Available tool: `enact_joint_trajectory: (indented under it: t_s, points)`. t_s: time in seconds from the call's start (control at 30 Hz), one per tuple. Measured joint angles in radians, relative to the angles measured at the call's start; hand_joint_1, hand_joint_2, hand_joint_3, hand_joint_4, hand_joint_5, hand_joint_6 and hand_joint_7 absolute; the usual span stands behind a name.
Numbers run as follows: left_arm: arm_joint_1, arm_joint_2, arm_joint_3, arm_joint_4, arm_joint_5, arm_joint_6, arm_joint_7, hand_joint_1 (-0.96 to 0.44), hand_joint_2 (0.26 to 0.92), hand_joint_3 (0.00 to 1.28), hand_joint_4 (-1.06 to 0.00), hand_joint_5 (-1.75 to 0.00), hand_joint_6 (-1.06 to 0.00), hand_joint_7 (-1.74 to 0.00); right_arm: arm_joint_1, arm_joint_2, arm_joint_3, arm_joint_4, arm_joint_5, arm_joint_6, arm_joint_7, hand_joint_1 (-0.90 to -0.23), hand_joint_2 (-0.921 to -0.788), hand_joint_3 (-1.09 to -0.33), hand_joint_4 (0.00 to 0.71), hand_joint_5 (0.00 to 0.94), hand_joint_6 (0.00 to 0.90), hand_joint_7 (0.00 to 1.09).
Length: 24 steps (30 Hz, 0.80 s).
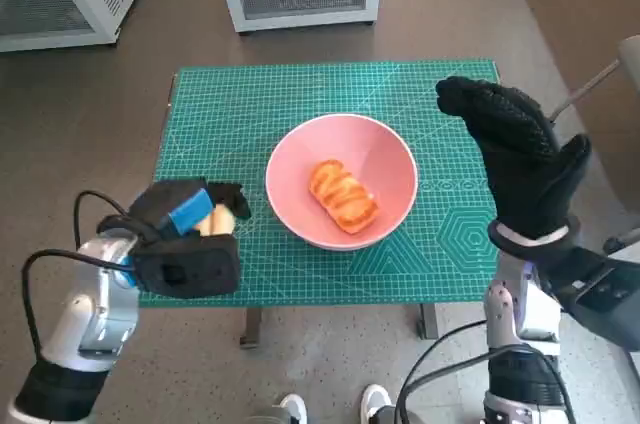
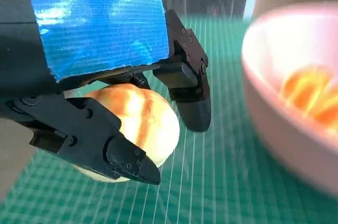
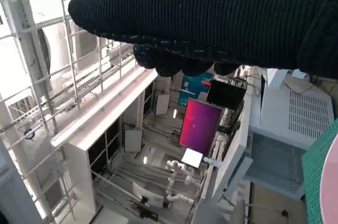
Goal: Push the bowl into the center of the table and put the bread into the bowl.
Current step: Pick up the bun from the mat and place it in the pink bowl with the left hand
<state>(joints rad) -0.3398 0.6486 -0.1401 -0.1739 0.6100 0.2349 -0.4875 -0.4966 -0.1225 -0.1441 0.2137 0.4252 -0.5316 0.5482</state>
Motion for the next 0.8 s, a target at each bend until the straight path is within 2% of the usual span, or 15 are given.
enact_joint_trajectory:
  t_s: [0.2, 0.37, 0.53, 0.8]
  points:
    - [-0.013, 0.003, 0.076, -0.105, -0.036, 0.009, 0.001, 0.0, 0.915, 0.03, -0.77, -1.06, -0.65, -1.15, 0.0, 0.0, 0.0, 0.003, 0.001, -0.001, 0.006, -0.372, -0.921, -0.582, 0.592, 0.077, 0.173, 0.94]
    - [-0.044, -0.004, 0.097, -0.169, -0.038, 0.029, 0.003, 0.0, 0.91, 0.02, -0.81, -1.03, -0.67, -1.13, 0.0, 0.0, 0.0, 0.003, 0.001, -0.002, 0.009, -0.371, -0.921, -0.585, 0.59, 0.081, 0.168, 0.95]
    - [-0.096, -0.024, 0.086, -0.204, -0.024, 0.036, 0.005, 0.0, 0.907, 0.01, -0.82, -1.01, -0.68, -1.12, 0.0, 0.0, 0.0, 0.003, 0.001, -0.003, 0.012, -0.371, -0.921, -0.587, 0.587, 0.085, 0.162, 0.96]
    - [-0.22, -0.064, -0.002, -0.193, 0.009, 0.0, 0.013, 0.0, 0.907, 0.01, -0.83, -1.01, -0.68, -1.11, -0.001, -0.001, -0.001, 0.006, 0.001, -0.004, 0.018, -0.368, -0.921, -0.588, 0.583, 0.094, 0.157, 0.97]
